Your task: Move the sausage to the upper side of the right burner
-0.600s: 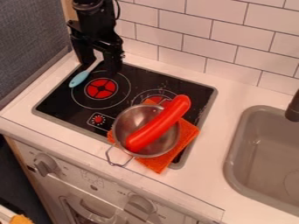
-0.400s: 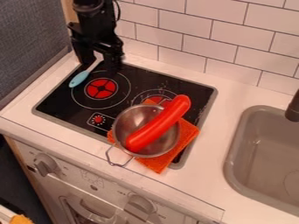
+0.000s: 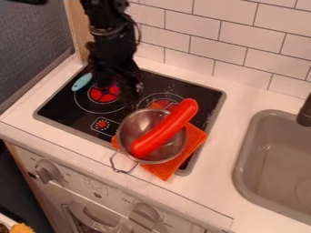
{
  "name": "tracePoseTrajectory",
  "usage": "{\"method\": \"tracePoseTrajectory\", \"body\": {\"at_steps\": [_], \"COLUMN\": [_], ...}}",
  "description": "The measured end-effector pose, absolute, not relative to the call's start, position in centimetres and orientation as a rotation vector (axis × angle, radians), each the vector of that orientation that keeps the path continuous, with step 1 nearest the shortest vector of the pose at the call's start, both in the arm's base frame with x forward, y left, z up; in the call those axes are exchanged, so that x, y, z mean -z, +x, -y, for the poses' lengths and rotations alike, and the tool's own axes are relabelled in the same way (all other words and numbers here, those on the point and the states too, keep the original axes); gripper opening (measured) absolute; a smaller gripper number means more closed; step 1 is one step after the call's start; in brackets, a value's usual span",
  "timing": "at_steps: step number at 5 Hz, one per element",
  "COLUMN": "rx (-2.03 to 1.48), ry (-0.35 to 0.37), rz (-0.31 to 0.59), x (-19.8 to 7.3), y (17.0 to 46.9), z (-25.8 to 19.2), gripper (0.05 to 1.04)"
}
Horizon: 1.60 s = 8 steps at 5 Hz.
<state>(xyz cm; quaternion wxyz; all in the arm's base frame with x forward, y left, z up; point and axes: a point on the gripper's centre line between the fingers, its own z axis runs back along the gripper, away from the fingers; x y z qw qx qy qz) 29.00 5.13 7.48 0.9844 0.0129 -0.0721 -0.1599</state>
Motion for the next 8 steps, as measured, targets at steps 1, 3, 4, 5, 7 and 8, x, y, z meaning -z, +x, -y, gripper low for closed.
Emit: {"method": "tracePoseTrajectory", "body": {"at_steps": [1, 3, 4, 5, 7, 8], "rx": [0.423, 0.536, 0.539, 0.504, 0.458, 0.450], "ry": [0.052, 0.090, 0.109, 0.122, 0.132, 0.093], "rz": [0.183, 0.127, 0.083, 0.047, 0.040, 0.038], "x": [-8.6, -6.2, -4.6, -3.3, -2.9, -3.0], "y": [27.6, 25.7, 25.4, 25.3, 25.8, 25.9], "z": [-2.3, 1.0, 1.3, 1.0, 0.8, 0.6], "gripper": [1.001, 1.001, 0.943, 0.821, 0.459, 0.459]}}
